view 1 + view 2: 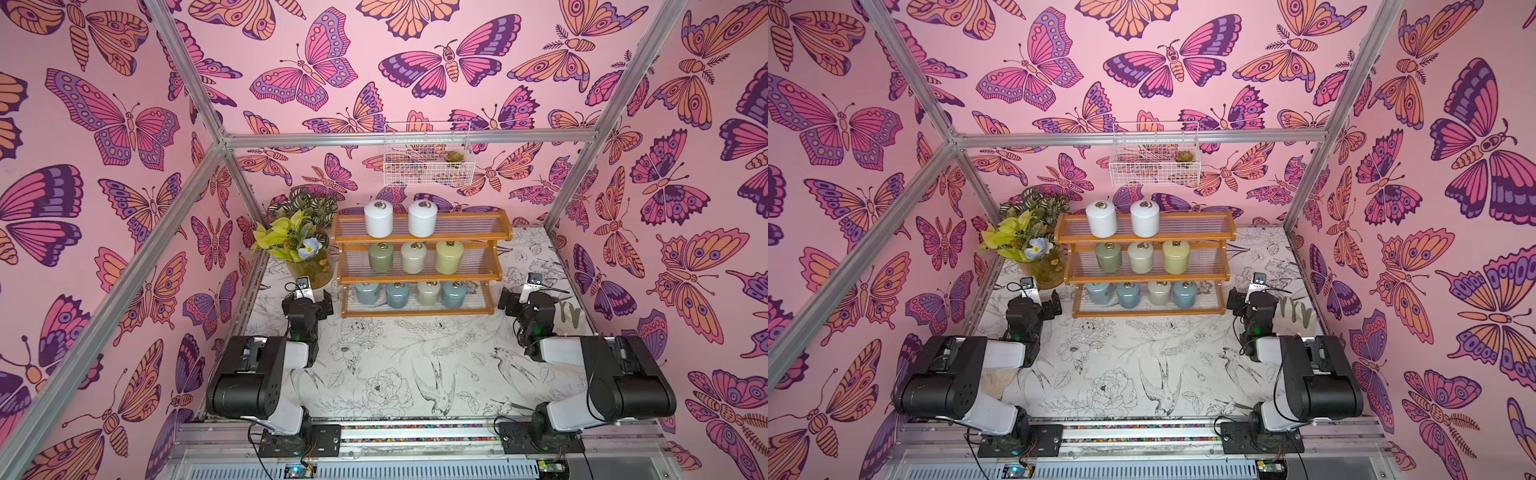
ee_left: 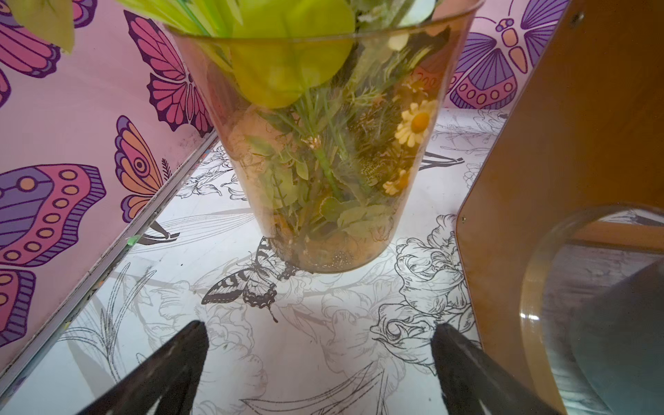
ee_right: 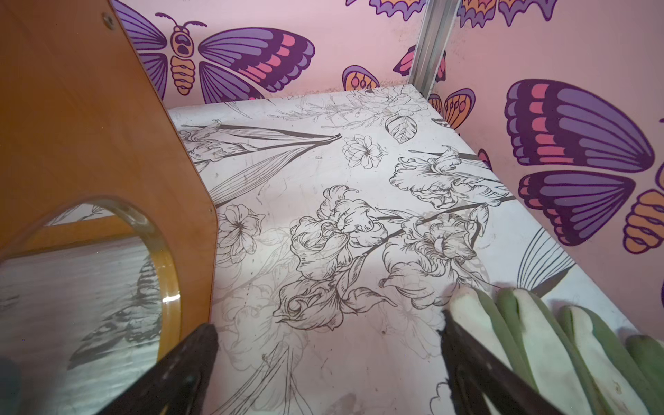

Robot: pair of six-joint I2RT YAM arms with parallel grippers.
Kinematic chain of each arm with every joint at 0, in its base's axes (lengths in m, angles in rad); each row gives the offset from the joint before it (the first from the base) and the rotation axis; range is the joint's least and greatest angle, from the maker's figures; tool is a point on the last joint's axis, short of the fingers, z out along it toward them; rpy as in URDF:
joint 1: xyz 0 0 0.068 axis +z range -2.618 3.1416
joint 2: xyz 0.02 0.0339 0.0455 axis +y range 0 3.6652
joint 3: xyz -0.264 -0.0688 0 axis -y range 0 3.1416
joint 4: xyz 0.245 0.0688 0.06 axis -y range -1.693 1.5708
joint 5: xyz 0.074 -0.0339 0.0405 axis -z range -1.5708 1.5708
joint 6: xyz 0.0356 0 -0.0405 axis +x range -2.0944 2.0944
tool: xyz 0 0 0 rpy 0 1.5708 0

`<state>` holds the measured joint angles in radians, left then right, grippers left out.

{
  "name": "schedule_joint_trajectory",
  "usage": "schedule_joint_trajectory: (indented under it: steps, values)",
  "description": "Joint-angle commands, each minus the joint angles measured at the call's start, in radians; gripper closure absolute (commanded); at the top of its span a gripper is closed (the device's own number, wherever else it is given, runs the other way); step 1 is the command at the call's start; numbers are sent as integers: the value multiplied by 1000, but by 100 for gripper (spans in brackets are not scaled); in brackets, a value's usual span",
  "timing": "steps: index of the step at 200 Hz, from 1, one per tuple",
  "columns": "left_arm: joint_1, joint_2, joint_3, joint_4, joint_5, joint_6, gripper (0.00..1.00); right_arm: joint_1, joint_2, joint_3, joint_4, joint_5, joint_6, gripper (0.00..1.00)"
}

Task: Remove the tea canisters from the shelf
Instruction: Pick up the tea canister from the shelf.

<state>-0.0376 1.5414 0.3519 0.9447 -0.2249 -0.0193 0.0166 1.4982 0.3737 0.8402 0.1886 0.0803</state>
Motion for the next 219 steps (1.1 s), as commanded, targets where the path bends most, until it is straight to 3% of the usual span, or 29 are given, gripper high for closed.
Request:
schedule_joint_trajectory:
  steps: [1, 219]
  values:
    - [7, 4, 4, -9, 15, -2, 0, 3, 4, 19, -16, -9, -7, 1]
    - [27, 2, 12, -30, 56, -10, 0, 2, 4, 19, -16, -9, -5, 1]
